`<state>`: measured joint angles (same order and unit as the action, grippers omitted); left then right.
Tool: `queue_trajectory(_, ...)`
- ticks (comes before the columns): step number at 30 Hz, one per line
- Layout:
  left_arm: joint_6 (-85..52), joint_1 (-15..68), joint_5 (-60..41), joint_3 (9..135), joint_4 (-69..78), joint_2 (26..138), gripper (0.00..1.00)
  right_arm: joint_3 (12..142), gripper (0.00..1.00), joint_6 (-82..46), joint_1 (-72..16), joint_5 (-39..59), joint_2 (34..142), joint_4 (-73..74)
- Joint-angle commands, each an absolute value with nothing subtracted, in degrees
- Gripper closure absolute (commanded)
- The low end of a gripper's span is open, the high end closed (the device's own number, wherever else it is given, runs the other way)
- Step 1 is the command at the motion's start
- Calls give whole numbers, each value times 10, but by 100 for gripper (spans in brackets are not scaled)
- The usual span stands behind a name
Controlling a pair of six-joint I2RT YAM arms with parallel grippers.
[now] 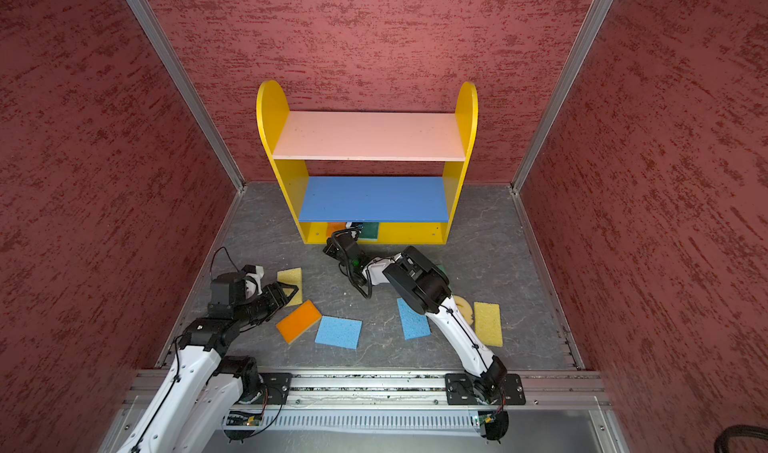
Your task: Place and organize the cleaning sponges onto the shelf
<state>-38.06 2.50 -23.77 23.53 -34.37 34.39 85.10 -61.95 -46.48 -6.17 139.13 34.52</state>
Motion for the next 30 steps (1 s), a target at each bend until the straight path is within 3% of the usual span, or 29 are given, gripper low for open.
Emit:
queue_trajectory(1,-371,19,-242,235,-341,338,38,793,95,-596,-472,-47,1359,300)
queue_trajectory(11,-369,14,-244,268,-327,346,36,526,93,-447,-477,-67,1045,260)
queue_trajectory(17,-347,11,-225,305,-367,352,35,456,88,-401,-477,-133,874,89)
queue_trajectory(23,-347,11,-203,329,-414,356,27,404,82,-408,-477,-167,754,13)
queue_trajectory(26,-359,11,-205,323,-411,351,28,394,78,-408,-476,-176,722,-19)
queue_trajectory(30,-371,12,-203,312,-402,324,31,413,81,-386,-476,-184,733,-60)
